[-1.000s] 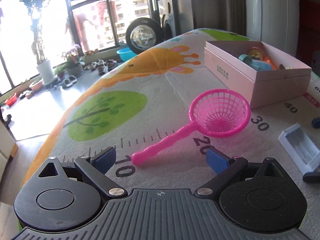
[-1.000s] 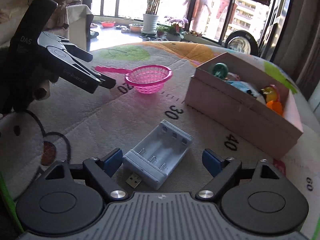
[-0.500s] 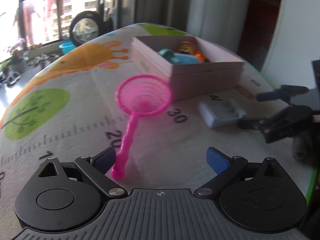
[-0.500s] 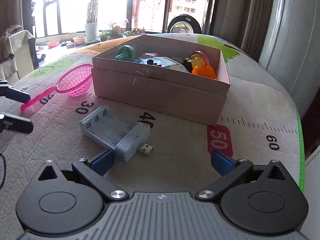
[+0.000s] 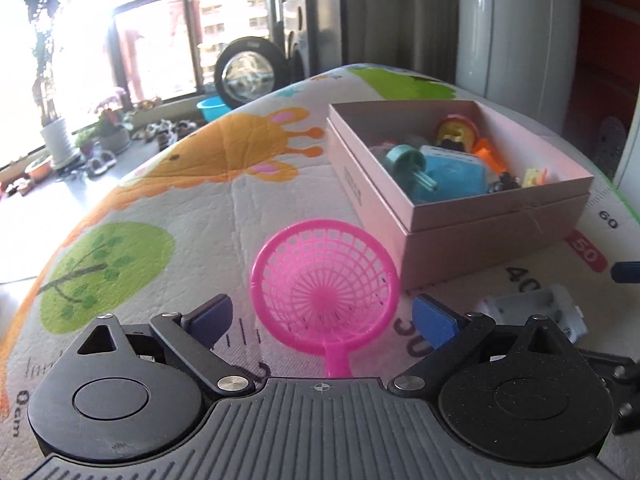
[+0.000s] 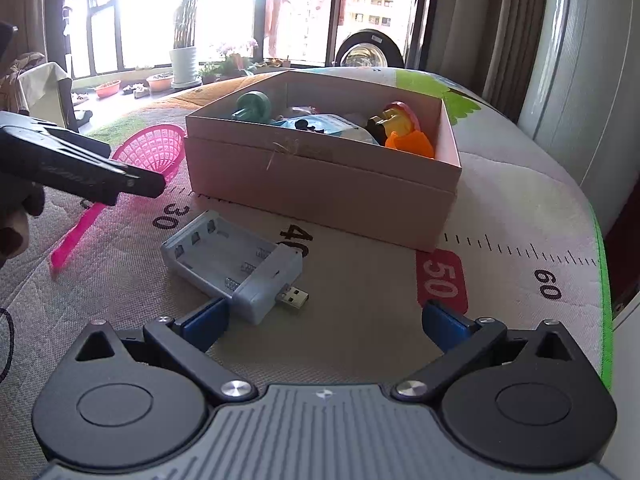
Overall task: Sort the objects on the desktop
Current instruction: 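Grasp the white battery holder on the mat with the right tool, then grasp the pink net handle with the left tool while the right tool lifts the battery holder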
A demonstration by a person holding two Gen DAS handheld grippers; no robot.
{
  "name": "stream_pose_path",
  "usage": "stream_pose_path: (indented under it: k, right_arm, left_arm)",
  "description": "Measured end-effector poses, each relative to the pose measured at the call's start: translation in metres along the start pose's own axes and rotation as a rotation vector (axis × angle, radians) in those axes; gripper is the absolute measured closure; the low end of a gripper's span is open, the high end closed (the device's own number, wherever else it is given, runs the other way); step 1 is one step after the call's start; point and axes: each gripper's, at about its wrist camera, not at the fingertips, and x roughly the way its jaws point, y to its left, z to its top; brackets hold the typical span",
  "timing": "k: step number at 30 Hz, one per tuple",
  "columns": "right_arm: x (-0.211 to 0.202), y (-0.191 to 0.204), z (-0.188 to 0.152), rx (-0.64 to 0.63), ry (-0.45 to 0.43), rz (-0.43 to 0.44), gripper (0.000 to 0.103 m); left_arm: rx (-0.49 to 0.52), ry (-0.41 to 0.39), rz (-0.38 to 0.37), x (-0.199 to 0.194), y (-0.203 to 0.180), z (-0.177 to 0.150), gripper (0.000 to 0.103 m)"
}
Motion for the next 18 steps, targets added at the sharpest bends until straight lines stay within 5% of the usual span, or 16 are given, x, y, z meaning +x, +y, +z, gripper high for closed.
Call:
stream_pose_path:
  k: [2,5,14,18]
  right_arm:
    - [-0.004,0.006,0.0,-0.029,-0.007,0.066,0.0]
    - [-0.01,0.023,0.001,-0.099,-0.037,0.104,0.0]
    - [0.003,0.017,0.013,-0.194,-0.08,-0.169,0.0]
    - [0.0,0.006,0.023,-0.049,-0.035,-0.042,0.0]
  left_arm:
    - [-0.007,0.007,-0.006,0.001,0.002,-0.002,0.017]
    - [-0.005,0.004,-0.012,-0.007,0.007,-0.008,0.019]
    - [-0.044,0.014,-0.037,-0.046,0.012,-0.048,0.022]
    - [-0.049,-0.002,-0.009,-0.049,0.009,-0.059,0.022]
